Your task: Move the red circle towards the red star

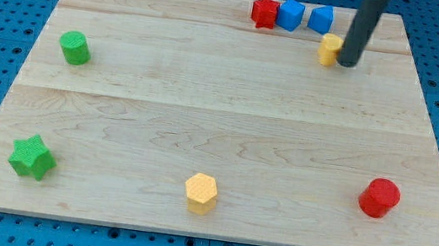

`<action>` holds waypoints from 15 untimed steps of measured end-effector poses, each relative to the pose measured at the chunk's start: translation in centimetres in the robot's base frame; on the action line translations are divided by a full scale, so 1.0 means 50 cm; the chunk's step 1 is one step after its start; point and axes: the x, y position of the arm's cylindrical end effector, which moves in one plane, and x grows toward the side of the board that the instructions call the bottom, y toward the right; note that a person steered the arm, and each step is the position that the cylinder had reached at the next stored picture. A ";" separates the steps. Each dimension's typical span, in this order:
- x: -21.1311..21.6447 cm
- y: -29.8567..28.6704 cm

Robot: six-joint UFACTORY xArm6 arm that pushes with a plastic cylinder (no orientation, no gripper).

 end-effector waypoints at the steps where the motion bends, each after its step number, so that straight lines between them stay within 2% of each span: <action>1: -0.053 -0.100; 3: 0.092 0.007; 4: 0.239 0.073; 5: 0.421 0.156; 6: 0.538 0.183; 7: 0.501 0.048; 8: 0.401 0.001; 9: 0.325 -0.099; 10: 0.378 -0.139; 11: 0.240 -0.176; 12: 0.147 -0.192; 13: 0.116 -0.202; 14: 0.111 -0.300; 15: 0.128 -0.315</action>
